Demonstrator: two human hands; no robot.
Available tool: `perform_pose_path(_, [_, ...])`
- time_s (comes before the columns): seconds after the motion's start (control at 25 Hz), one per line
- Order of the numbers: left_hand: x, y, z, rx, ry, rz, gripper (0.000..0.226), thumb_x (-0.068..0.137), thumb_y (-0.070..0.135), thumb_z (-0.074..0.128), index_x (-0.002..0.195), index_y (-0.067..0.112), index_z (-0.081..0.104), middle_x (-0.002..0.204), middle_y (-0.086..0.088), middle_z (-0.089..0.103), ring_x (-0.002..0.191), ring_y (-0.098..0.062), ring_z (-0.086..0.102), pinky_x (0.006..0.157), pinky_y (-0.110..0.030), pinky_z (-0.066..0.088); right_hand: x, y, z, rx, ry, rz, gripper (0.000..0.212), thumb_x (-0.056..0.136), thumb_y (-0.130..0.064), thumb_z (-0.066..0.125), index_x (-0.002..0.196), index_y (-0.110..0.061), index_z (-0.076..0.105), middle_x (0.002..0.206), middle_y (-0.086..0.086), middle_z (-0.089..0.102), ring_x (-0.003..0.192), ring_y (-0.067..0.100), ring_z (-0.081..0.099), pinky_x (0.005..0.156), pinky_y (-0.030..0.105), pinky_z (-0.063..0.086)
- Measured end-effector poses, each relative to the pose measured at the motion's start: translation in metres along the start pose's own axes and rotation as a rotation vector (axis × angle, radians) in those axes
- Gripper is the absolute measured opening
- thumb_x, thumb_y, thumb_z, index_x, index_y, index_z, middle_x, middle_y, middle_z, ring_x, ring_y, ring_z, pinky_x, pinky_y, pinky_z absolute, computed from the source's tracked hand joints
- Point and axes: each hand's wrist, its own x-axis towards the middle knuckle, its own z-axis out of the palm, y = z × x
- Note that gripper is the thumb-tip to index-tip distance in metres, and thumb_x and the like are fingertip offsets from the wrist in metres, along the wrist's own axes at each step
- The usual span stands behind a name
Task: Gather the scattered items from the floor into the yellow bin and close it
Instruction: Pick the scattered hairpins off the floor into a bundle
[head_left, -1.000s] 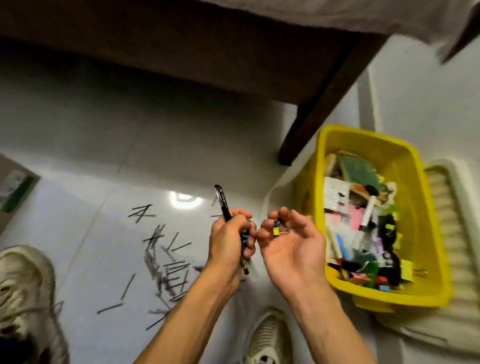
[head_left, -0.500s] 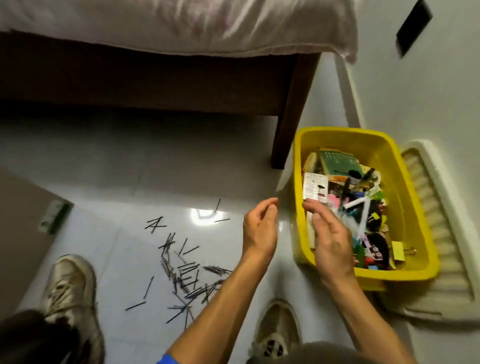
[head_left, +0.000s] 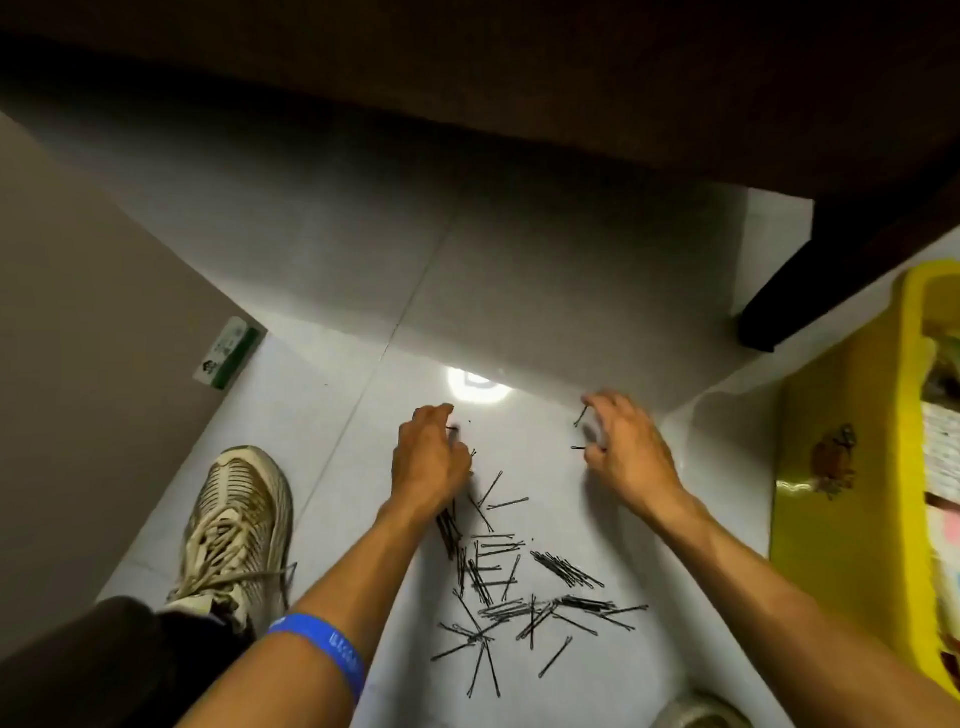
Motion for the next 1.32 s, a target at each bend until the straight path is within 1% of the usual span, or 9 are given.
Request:
perform_pose_path(0.12, [0.042, -0.013, 0.005, 0.277, 0.001, 0.171, 0.045, 0.085, 0.013, 0.051, 0.13, 0.013, 0.047, 0.132, -0.008, 0.044, 0.124, -0.032, 0.039, 0.097, -0.037, 0.037, 0.05, 0.018, 0.01, -0.309, -0.115, -0.061, 0.06, 0.076, -0.008, 0.061, 0.134, -0.014, 0.049, 0.141, 0.012, 0.043, 0.119, 0.036, 0.045, 0.097, 0.042, 0.042])
perform_pose_path(0.24, [0.024, -0.027, 0.022, 0.306, 0.037, 0.177, 0.028, 0.09, 0.016, 0.05, 0.118, 0.013, 0.051, 0.118, -0.006, 0.046, 0.108, -0.026, 0.042, 0.085, -0.034, 0.042, 0.029, 0.014, 0.035, -0.265, -0.041, -0.071, 0.019, 0.087, -0.017, 0.056, 0.104, -0.009, 0.06, 0.108, 0.011, 0.056, 0.097, 0.031, 0.05, 0.083, 0.039, 0.044])
perform_pose_path(0.36, [-0.032, -0.024, 0.051, 0.151, -0.057, 0.238, 0.028, 0.096, 0.019, 0.047, 0.122, 0.015, 0.054, 0.118, -0.004, 0.048, 0.109, -0.023, 0.044, 0.087, -0.033, 0.044, -0.026, -0.009, 0.065, -0.14, -0.131, -0.146, 0.015, 0.095, -0.025, 0.049, 0.091, -0.015, 0.059, 0.095, 0.003, 0.058, 0.086, 0.022, 0.052, 0.072, 0.034, 0.045])
perform_pose_path(0.44, [-0.06, -0.03, 0.05, 0.051, -0.017, 0.173, 0.029, 0.096, 0.023, 0.048, 0.123, 0.016, 0.057, 0.121, -0.003, 0.053, 0.111, -0.022, 0.046, 0.092, -0.033, 0.041, -0.054, -0.012, 0.071, -0.033, -0.12, -0.102, 0.012, 0.093, -0.024, 0.051, 0.093, -0.017, 0.061, 0.096, 0.0, 0.058, 0.087, 0.021, 0.053, 0.069, 0.032, 0.043])
perform_pose_path(0.64, [-0.115, -0.104, 0.018, 0.03, 0.263, -0.55, 0.046, 0.085, 0.015, 0.058, 0.131, 0.011, 0.051, 0.134, -0.015, 0.043, 0.122, -0.037, 0.038, 0.099, -0.044, 0.034, -0.118, 0.011, 0.073, 0.041, -0.158, 0.23, 0.039, 0.084, -0.022, 0.063, 0.123, -0.016, 0.058, 0.118, 0.006, 0.051, 0.105, 0.028, 0.051, 0.083, 0.033, 0.044])
perform_pose_path(0.84, [-0.135, -0.087, 0.037, -0.192, 0.115, -0.258, 0.046, 0.087, 0.009, 0.058, 0.132, 0.012, 0.052, 0.134, -0.009, 0.046, 0.125, -0.028, 0.042, 0.102, -0.024, 0.028, -0.127, 0.003, 0.074, 0.241, -0.08, 0.15, 0.039, 0.081, -0.012, 0.067, 0.12, -0.013, 0.061, 0.117, 0.007, 0.058, 0.103, 0.026, 0.058, 0.09, 0.034, 0.048])
perform_pose_path(0.96, [-0.131, -0.112, 0.02, -0.078, 0.245, -0.408, 0.062, 0.089, 0.015, 0.057, 0.147, 0.008, 0.036, 0.156, -0.014, 0.026, 0.143, -0.03, 0.022, 0.115, -0.037, 0.02, -0.138, 0.024, 0.071, 0.098, -0.126, 0.31, 0.047, 0.08, -0.017, 0.07, 0.124, -0.014, 0.056, 0.124, 0.012, 0.053, 0.109, 0.033, 0.054, 0.092, 0.038, 0.045])
perform_pose_path(1.12, [-0.122, -0.128, 0.012, -0.043, 0.156, -0.486, 0.07, 0.097, 0.027, 0.048, 0.155, 0.009, 0.013, 0.164, -0.011, 0.0, 0.151, -0.025, 0.001, 0.12, -0.038, 0.007, -0.14, -0.013, 0.092, 0.247, -0.281, 0.16, 0.05, 0.077, -0.009, 0.07, 0.126, -0.013, 0.057, 0.119, 0.007, 0.052, 0.101, 0.024, 0.057, 0.089, 0.032, 0.046])
perform_pose_path(1.32, [-0.148, -0.108, 0.039, -0.075, 0.208, -0.403, 0.05, 0.09, 0.018, 0.055, 0.138, 0.011, 0.045, 0.138, -0.009, 0.04, 0.126, -0.029, 0.036, 0.103, -0.036, 0.034, -0.118, -0.012, 0.086, 0.285, -0.029, 0.156, 0.043, 0.079, -0.01, 0.067, 0.121, -0.013, 0.059, 0.117, 0.005, 0.059, 0.1, 0.026, 0.059, 0.087, 0.034, 0.047])
